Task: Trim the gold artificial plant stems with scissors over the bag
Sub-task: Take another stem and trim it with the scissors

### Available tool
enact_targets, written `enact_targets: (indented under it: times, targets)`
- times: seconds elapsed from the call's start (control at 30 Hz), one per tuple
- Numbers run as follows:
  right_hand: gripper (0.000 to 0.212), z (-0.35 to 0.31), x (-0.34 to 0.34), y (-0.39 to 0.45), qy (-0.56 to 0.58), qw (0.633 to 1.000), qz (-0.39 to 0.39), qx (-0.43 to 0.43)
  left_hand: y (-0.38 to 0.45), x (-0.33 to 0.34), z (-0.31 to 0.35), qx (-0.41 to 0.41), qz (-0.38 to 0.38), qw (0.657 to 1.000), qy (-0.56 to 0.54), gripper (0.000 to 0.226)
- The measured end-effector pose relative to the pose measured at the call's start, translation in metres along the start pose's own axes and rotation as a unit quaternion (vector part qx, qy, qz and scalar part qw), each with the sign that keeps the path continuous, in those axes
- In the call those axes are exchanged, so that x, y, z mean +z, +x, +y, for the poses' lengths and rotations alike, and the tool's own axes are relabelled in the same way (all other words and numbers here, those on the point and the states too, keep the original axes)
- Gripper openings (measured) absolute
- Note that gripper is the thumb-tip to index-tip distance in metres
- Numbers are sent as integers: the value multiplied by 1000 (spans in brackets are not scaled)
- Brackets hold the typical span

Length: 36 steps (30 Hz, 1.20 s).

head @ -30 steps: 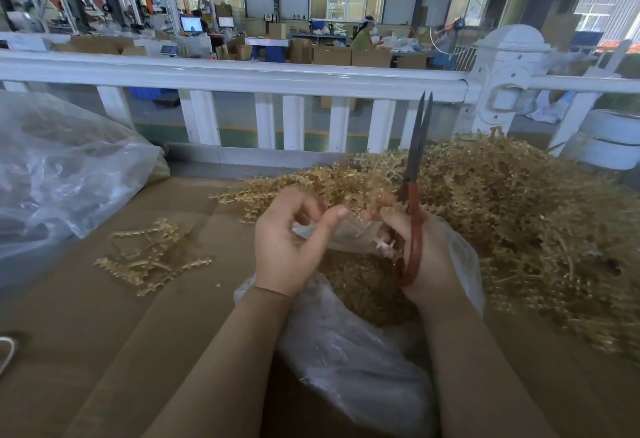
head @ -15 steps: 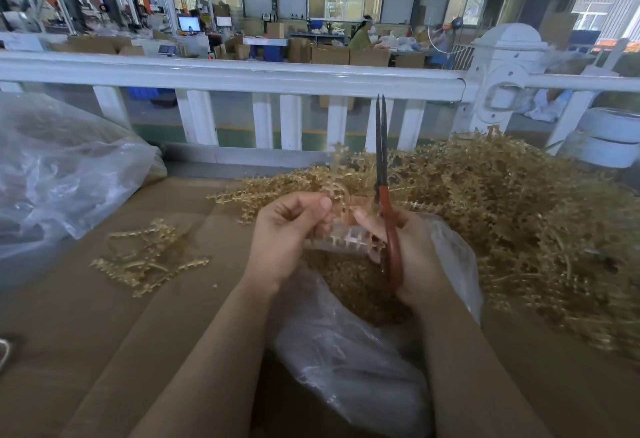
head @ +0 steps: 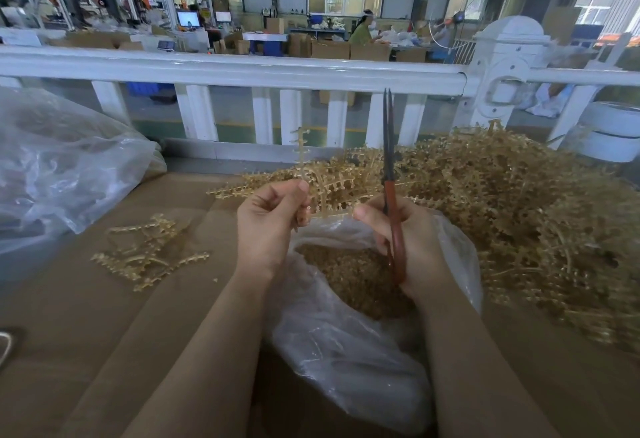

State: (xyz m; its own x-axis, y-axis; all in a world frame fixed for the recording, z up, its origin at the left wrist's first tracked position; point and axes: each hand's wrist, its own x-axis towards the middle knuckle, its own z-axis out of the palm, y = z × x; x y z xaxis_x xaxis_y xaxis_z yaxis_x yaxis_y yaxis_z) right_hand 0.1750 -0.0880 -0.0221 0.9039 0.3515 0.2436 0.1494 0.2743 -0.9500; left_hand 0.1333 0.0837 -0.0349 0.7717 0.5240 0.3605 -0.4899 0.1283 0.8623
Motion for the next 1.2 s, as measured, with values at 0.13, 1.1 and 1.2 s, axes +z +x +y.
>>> enact_targets:
  times: [0.13,1.1,1.2]
  targets:
    - [16,1,1,0,5,1000,-3,5,-2,1,-2,0,-28,1000,10,7]
    - [25,6,-5,4,86,996,28,-18,-11,17,1,219,70,895,382,12]
    - [29,7,-7,4,71,997,17,-26,-10,17,7,43,104,988,109,16]
